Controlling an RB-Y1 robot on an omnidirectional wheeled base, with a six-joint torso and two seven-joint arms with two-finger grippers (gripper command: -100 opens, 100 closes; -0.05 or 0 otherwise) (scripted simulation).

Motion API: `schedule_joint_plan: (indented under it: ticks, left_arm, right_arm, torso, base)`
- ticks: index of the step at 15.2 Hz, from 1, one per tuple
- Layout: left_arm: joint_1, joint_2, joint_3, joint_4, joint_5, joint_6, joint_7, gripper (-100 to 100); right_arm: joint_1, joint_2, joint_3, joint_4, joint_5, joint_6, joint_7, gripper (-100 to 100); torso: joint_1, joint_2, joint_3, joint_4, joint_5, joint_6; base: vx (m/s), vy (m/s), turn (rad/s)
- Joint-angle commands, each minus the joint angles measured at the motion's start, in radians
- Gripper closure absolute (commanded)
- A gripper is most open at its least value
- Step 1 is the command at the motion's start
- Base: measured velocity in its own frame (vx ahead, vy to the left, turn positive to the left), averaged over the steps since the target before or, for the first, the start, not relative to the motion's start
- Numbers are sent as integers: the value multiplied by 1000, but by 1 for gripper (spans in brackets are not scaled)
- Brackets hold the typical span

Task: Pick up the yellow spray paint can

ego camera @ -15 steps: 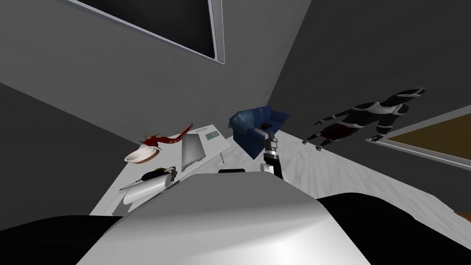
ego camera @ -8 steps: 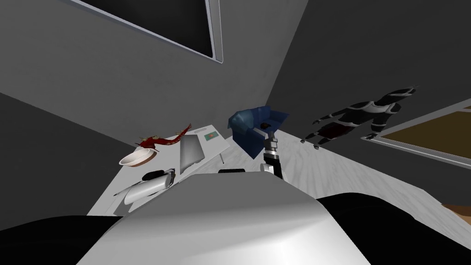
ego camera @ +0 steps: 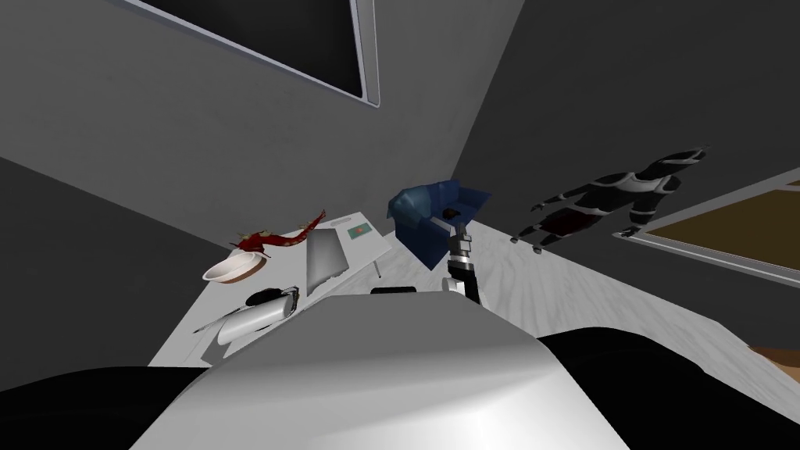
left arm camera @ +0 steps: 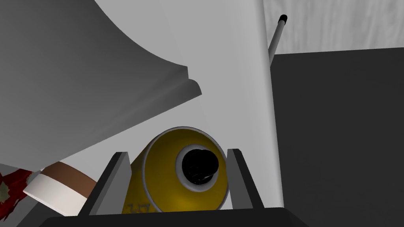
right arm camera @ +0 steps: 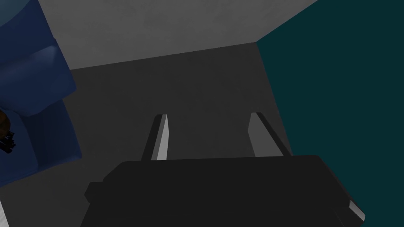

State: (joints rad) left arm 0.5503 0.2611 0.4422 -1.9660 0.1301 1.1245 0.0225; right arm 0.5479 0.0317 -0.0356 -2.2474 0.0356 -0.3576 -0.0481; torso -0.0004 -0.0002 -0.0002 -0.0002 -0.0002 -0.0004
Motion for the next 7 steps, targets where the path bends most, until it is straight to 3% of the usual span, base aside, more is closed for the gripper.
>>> schedule_joint_plan:
  ticks: [1,5,7]
  left_arm:
    - [0,0,0,0,0,0,0,100]
    - [25,2,11,-69,16,51,1,100]
    - [24,0,9,-61,13,42,1,100]
  right_arm:
    - [0,0,0,0,0,0,0,0]
    - [0,0,0,0,0,0,0,0]
    - [0,0,0,0,0,0,0,0]
  torso:
    - [0,0,0,0,0,0]
    - [-3,1,1,0,-2,0]
    - [-4,1,1,1,-2,0]
  base:
    - [0,0,0]
    - [-5,-23,-1]
    - [-7,-21,2]
